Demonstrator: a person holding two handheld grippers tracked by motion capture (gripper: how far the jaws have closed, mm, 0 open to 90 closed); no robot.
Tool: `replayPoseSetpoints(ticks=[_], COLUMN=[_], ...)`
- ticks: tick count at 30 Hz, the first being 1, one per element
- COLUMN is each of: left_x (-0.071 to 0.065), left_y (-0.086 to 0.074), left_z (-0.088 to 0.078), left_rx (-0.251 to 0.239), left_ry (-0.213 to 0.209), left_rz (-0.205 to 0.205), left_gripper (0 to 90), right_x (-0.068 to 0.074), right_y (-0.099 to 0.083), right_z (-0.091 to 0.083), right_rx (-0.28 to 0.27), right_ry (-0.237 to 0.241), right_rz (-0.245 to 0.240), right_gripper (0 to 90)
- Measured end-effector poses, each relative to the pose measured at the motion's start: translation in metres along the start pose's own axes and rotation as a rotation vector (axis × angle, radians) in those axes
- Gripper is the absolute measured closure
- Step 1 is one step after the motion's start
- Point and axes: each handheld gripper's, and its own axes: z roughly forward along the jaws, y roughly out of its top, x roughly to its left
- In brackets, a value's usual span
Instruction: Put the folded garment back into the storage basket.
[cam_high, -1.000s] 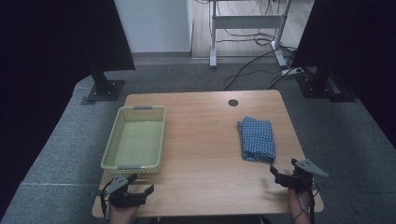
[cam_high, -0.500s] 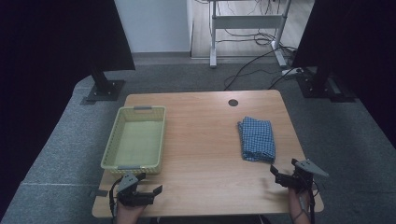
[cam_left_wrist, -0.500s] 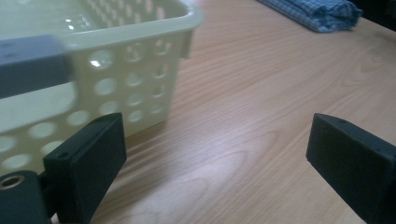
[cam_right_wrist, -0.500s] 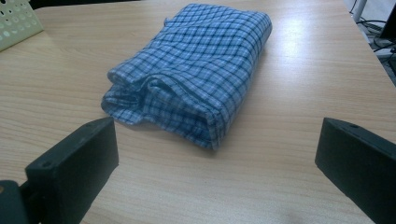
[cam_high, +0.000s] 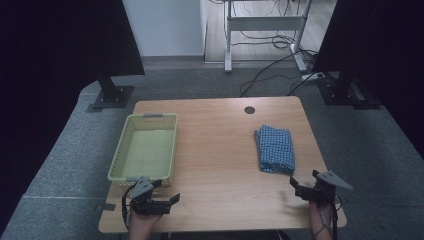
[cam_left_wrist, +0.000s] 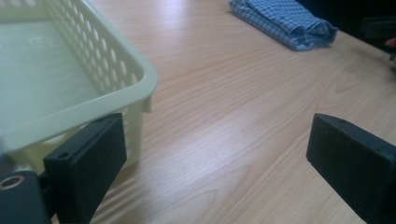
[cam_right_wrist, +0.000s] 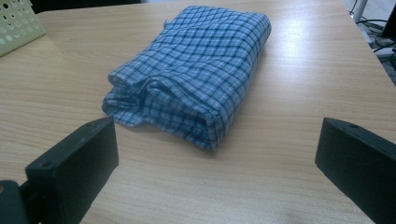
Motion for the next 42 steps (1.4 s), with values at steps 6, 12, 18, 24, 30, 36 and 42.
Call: replayPoseSetpoints(ticks=[6, 12, 18, 24, 30, 36, 42], left_x=[-0.009, -0.019, -0.032, -0.038, -0.037, -0.042, -0.05], left_y=[0.005, 0.023, 0.041, 0.056, 0.071, 0.098, 0.12], left_z=[0.002, 0.01, 0.022, 0.027, 0.034, 0.047, 0.064], left_rx=[-0.002, -0.052, -0.052, -0.062, -0.059, -0.075, -0.082], left_ry=[-0.025, -0.062, -0.083, -0.098, -0.098, -0.105, -0.129], left_rz=[0.005, 0.017, 0.068, 0.076, 0.083, 0.095, 0.126], left_gripper=[5.4, 5.5, 5.5, 5.6, 5.6, 5.7, 5.7], right_x=[0.0, 0.0, 0.0, 0.0, -0.001, -0.001, -0.001], right_y=[0.0, 0.0, 0.0, 0.0, 0.0, 0.0, 0.0], right_z=[0.0, 0.0, 0.0, 0.0, 0.0, 0.0, 0.0], right_rx=[0.002, 0.003, 0.002, 0.004, 0.003, 0.002, 0.009], right_ry=[0.003, 0.003, 0.009, 0.015, 0.015, 0.017, 0.031], right_rz=[-0.002, -0.003, 0.001, -0.001, 0.0, 0.0, 0.004], right_gripper=[0.0, 0.0, 0.0, 0.0, 0.0, 0.0, 0.0])
